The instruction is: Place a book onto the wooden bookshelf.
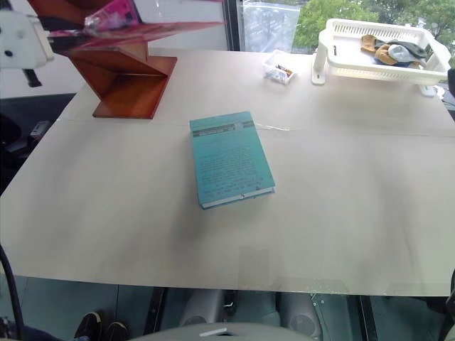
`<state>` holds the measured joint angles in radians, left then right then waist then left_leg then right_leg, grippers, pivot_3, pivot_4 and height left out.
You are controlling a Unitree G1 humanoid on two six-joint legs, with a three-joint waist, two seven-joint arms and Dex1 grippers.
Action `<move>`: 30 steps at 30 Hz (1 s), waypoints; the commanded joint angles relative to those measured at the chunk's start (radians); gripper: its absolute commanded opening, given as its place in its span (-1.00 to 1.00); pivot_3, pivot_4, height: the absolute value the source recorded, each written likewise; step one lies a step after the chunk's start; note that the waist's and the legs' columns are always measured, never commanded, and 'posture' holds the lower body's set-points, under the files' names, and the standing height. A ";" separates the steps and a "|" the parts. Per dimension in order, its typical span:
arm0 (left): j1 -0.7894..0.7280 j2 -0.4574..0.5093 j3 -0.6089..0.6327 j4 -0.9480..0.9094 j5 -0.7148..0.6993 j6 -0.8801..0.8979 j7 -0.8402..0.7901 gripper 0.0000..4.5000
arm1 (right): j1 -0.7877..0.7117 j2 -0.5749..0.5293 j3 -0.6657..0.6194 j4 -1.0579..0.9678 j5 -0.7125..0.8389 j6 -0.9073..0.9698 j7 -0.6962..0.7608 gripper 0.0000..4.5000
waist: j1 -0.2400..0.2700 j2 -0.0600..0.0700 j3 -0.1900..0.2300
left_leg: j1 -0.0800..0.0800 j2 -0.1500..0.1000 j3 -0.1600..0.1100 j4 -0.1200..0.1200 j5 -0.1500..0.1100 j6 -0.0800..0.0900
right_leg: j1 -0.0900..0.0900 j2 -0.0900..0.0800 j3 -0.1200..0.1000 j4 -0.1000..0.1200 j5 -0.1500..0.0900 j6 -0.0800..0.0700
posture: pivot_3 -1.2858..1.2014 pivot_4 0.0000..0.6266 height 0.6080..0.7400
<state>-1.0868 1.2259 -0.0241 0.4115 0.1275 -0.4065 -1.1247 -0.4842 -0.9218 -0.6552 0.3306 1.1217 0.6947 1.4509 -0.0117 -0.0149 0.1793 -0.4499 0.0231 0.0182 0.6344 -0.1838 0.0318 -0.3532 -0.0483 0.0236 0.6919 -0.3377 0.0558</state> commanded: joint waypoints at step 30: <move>-0.560 -0.111 -0.414 0.821 0.635 -0.198 0.428 -0.98 | 0.087 0.019 -0.093 -0.202 0.084 0.044 -0.060 1.00 | -0.002 -0.002 0.001 | -0.007 0.000 0.002 0.002 0.000 0.000 | -0.010 0.000 0.002 0.005 0.000 0.001 | 0.03 -0.52 1.00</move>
<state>-1.6051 1.1013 -0.4418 1.2374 0.7602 -0.6162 -0.7221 -0.3983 -0.8977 -0.7124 0.1658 1.1770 0.7364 1.3926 -0.0137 -0.0165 0.1803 -0.4572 0.0230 0.0203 0.6360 -0.1837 0.0318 -0.3629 -0.0482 0.0258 0.6965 -0.3380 0.0567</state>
